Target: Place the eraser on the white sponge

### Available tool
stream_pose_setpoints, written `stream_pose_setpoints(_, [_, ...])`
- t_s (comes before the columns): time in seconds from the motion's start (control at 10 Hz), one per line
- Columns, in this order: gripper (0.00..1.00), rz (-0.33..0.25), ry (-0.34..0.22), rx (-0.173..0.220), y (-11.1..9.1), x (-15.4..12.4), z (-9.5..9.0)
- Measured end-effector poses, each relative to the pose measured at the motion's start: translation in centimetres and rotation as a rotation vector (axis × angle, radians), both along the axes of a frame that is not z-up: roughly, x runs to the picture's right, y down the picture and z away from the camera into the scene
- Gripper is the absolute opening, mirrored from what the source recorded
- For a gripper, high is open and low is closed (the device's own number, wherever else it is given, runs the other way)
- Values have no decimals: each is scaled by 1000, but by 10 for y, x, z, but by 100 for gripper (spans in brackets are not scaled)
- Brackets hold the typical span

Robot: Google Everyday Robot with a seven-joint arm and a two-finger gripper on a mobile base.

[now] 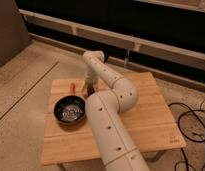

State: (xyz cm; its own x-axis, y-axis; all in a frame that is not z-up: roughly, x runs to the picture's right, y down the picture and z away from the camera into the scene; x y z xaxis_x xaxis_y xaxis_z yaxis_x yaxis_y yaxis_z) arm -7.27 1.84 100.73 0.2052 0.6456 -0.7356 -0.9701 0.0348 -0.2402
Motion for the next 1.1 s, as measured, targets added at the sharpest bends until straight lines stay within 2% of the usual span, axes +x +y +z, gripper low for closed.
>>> stream_pose_setpoints(0.1, [36, -22, -9, 2, 0, -4, 1])
stream_pose_setpoints(0.4, [8, -37, -14, 13, -4, -5, 3])
stream_pose_setpoints(0.5, [0, -46, -15, 44, -13, -6, 5])
stream_pose_setpoints(0.6, [0, -56, -8, 93, -29, -4, 6])
stream_pose_setpoints(0.7, [0, -79, 7, 164, -56, 3, 3])
stream_pose_setpoints(0.8, [0, -128, 28, 264, -98, 14, -9])
stream_pose_setpoints(0.9, [0, -157, 42, 317, -121, 22, -18])
stream_pose_setpoints(1.1, [0, -204, 66, 431, -171, 39, -51])
